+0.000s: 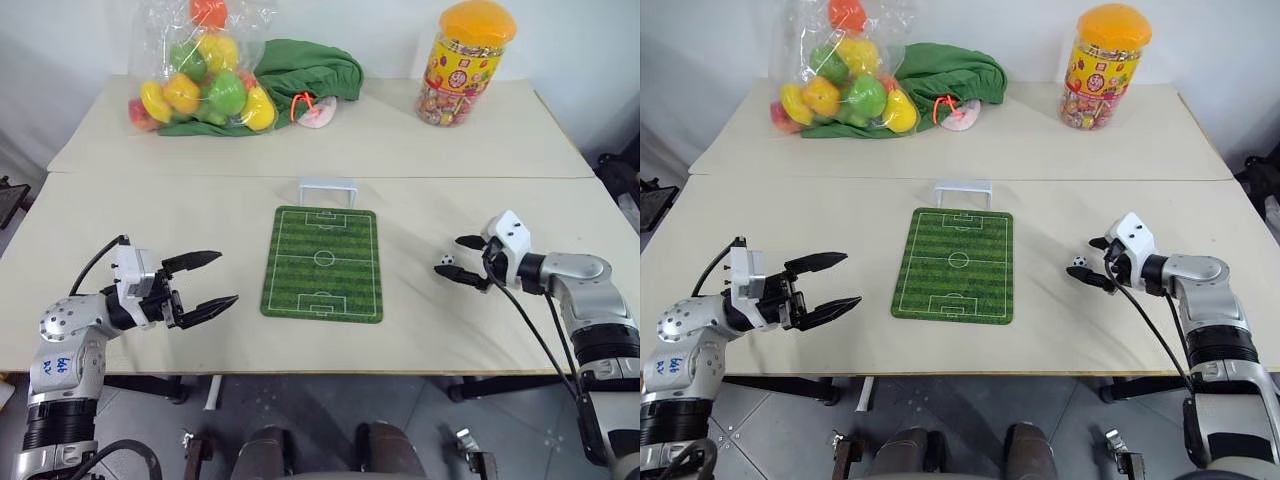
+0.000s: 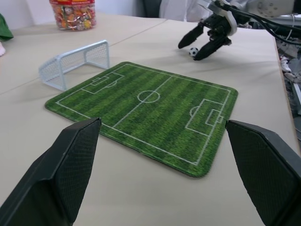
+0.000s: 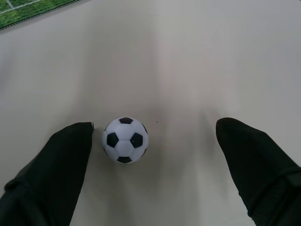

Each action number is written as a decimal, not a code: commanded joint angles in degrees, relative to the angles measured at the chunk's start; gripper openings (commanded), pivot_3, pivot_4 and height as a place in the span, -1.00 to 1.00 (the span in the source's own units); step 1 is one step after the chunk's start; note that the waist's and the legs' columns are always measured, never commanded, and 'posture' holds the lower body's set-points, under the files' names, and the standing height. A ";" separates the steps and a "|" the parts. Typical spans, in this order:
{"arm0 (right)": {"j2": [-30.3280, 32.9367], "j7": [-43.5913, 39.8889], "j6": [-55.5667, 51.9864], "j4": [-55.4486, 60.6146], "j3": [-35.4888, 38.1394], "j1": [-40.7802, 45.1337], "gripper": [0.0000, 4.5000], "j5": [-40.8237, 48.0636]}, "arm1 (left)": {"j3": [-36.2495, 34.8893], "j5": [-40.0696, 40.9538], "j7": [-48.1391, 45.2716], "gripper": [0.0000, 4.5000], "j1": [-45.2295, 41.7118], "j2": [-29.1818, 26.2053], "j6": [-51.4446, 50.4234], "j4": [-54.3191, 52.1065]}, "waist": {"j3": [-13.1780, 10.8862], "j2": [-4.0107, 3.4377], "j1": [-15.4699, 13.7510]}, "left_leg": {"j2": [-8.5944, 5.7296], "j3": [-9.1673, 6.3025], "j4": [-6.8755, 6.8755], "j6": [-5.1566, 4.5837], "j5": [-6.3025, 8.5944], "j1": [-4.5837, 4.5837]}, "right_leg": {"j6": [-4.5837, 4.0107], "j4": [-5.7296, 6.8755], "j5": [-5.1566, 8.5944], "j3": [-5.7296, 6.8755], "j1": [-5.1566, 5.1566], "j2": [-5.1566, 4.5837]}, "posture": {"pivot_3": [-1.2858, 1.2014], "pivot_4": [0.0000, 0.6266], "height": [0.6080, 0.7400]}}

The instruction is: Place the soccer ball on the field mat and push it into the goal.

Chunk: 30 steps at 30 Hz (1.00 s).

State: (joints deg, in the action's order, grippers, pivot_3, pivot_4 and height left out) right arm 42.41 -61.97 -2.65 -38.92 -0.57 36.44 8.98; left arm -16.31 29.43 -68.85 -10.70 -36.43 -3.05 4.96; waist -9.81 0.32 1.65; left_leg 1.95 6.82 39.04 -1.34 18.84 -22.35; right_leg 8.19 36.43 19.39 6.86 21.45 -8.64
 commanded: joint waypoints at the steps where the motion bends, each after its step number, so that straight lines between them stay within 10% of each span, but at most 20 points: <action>1: -0.69 0.18 0.78 -2.31 -0.61 0.36 0.40 -1.68 | -1.02 1.62 0.67 1.00 0.54 0.13 0.45 -1.98 | 0.01 0.02 0.03 | 0.01 0.00 0.01 0.00 0.00 0.00 | 0.00 0.00 0.00 0.00 -0.01 0.00 | 0.03 -0.52 1.00; 8: -0.57 -0.17 -1.04 1.49 0.73 -0.34 -0.60 -0.06 | -0.86 1.72 0.43 1.00 0.15 0.11 0.91 -0.93 | 0.01 0.02 0.04 | 0.06 0.02 0.07 0.00 0.00 0.04 | 0.00 0.01 0.00 -0.02 -0.05 0.00 | 0.03 -0.52 1.00; 19: -7.19 1.53 -22.71 42.45 -8.43 -4.93 -0.62 4.68 | -0.91 0.26 -4.10 1.00 -0.27 -0.26 6.18 8.43 | -0.01 -0.02 0.36 | 0.10 0.05 0.02 0.04 0.02 0.01 | 0.00 0.04 0.00 -0.01 0.07 0.09 | 0.03 -0.52 1.00; 30: -20.75 3.93 -20.24 36.21 -21.87 1.44 -0.62 -1.63 | 0.22 -0.74 -8.66 1.00 0.71 -1.60 9.77 11.41 | 0.00 0.01 0.04 | -0.14 -0.06 0.08 -0.05 0.11 -0.06 | 0.00 0.09 0.00 0.07 0.09 -0.04 | 0.03 -0.52 1.00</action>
State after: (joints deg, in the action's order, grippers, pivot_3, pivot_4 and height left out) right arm 22.36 -58.21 -24.60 -2.18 -22.31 36.89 7.89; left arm -15.65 28.83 -77.14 -10.42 -37.22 5.56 16.52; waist -9.81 0.33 1.68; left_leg 1.79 6.79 39.11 -1.38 18.95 -22.42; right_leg 8.18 36.52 19.39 6.93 21.54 -8.66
